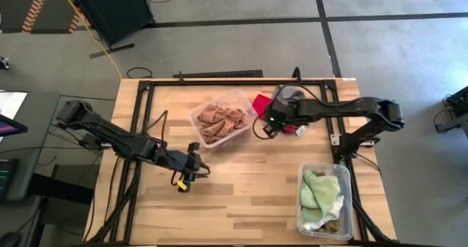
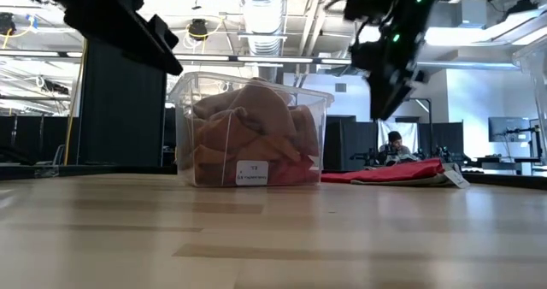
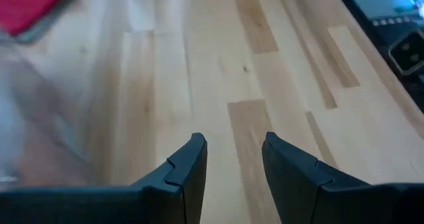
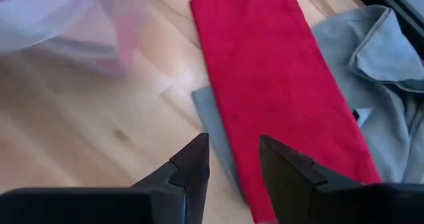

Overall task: Sort towels by color in basket
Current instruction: Put the red towel into the top transparent bin

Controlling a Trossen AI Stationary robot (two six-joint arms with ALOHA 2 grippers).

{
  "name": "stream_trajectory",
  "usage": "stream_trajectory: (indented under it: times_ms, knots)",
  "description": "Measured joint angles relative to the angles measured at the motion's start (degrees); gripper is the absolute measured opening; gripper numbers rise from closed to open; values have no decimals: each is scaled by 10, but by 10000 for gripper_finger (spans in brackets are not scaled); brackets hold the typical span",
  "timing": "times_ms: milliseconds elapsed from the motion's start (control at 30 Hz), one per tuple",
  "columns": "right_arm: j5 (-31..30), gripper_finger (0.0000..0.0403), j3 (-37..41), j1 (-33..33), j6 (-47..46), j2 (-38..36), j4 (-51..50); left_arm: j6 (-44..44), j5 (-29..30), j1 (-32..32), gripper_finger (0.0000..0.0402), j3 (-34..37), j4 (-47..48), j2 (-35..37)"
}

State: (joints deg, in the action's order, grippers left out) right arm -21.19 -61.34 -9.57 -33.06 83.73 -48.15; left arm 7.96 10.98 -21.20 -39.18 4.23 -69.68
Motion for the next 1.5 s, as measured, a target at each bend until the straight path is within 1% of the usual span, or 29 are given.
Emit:
stream_trajectory:
  times_ms: [200,367,467,600,667,767,967,1033,1167,1367,1500]
  knots:
    - [2,162,0,-17,6,61,72,-2,0,-16,139,0,-47,-74]
    - [3,162,0,-33,12,99,85,-4,0,-20,139,0,-105,-148]
    - [3,162,1,-44,12,112,89,-4,0,-20,139,0,-144,-189]
    - [3,162,16,-56,12,113,137,-3,0,-20,139,0,-193,-233]
    - [3,162,23,-64,12,113,164,-1,-1,-20,139,0,-203,-250]
    - [3,162,38,-77,12,113,206,0,-2,-20,139,0,-209,-261]
    - [7,162,84,-98,0,113,284,2,-2,-20,139,0,-221,-261]
    - [17,162,99,-104,-5,113,302,2,-2,-21,139,0,-224,-261]
    - [18,162,126,-111,-11,113,343,2,-2,-25,139,0,-232,-261]
    - [17,162,139,-116,-14,125,355,-2,-2,-34,139,0,-253,-261]
    - [12,162,137,-116,-14,160,371,-2,-2,-34,139,0,-255,-261]
